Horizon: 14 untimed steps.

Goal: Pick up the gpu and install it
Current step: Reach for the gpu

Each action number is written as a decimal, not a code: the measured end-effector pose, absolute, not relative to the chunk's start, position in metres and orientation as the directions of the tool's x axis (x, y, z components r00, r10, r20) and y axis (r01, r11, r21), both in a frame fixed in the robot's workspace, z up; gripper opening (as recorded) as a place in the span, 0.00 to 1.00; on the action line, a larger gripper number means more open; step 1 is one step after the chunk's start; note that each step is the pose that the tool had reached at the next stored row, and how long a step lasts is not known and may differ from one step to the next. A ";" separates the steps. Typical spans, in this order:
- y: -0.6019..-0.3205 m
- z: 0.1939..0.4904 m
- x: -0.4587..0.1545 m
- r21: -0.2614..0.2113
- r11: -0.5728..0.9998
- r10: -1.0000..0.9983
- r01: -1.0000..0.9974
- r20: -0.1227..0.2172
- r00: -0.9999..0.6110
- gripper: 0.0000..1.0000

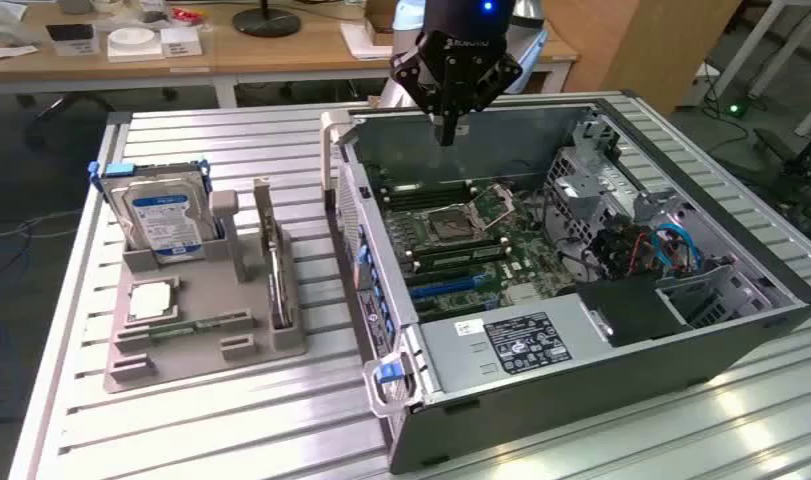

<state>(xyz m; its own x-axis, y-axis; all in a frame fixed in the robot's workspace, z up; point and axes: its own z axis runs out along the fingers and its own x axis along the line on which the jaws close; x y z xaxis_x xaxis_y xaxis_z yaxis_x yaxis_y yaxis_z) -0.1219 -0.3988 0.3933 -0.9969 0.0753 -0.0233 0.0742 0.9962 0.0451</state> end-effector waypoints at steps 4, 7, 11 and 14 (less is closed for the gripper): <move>-0.399 0.393 -0.122 0.045 0.996 0.075 0.074 -0.023 -0.997 0.10; -0.399 0.393 -0.124 0.045 0.996 0.075 0.074 -0.023 -0.997 0.10; -0.399 0.393 -0.128 0.045 0.996 0.075 0.074 -0.023 -0.997 0.10; -0.399 0.393 -0.131 0.045 0.996 0.075 0.074 -0.023 -0.997 0.10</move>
